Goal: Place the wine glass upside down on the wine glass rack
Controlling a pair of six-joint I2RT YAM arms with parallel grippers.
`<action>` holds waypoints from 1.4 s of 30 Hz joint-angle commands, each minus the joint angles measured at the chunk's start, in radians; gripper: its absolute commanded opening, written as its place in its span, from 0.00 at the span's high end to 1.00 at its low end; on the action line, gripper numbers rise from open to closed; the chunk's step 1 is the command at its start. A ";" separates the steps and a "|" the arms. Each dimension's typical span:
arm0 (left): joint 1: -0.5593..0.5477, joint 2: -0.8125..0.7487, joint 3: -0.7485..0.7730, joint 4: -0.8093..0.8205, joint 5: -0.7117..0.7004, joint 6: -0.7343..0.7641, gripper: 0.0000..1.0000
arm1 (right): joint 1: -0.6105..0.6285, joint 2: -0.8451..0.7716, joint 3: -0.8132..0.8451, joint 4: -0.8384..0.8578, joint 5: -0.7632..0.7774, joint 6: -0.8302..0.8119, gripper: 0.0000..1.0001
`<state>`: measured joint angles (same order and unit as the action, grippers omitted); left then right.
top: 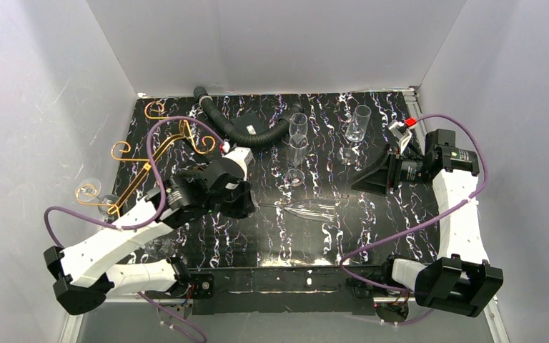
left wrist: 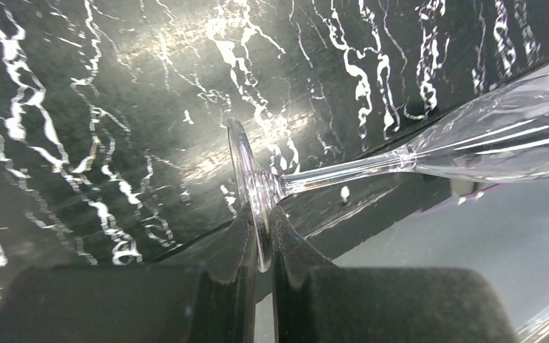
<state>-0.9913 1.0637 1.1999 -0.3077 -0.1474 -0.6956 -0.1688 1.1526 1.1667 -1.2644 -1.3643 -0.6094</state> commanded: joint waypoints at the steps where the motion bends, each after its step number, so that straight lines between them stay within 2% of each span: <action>1: 0.000 -0.023 0.123 -0.234 -0.043 0.189 1.00 | -0.003 -0.011 0.014 -0.018 -0.003 -0.064 0.26; 5: 0.000 -0.026 0.216 -0.367 -0.100 0.318 1.00 | -0.004 -0.004 -0.008 -0.019 0.006 -0.119 0.26; 10: 0.000 -0.028 0.342 -0.498 -0.246 0.507 1.00 | -0.005 0.002 -0.053 -0.006 0.000 -0.185 0.27; 18: 0.000 -0.010 0.462 -0.571 -0.473 0.833 1.00 | -0.012 0.007 -0.115 0.004 -0.027 -0.252 0.27; 24: 0.000 0.010 0.442 -0.468 -0.700 1.109 1.00 | -0.014 0.004 -0.137 -0.003 -0.012 -0.297 0.27; 34: 0.002 -0.026 0.226 -0.065 -0.906 1.487 1.00 | -0.014 0.022 -0.123 -0.047 -0.014 -0.350 0.27; 38: 0.022 -0.049 0.167 -0.006 -0.916 1.511 1.00 | -0.014 0.042 -0.115 -0.077 -0.018 -0.380 0.27; 42: 0.127 -0.085 0.123 -0.088 -0.863 1.418 1.00 | -0.015 0.063 -0.105 -0.111 -0.021 -0.415 0.27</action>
<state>-0.9321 1.0279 1.3426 -0.3450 -0.9722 0.7773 -0.1772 1.2045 1.0306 -1.3304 -1.3617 -0.9771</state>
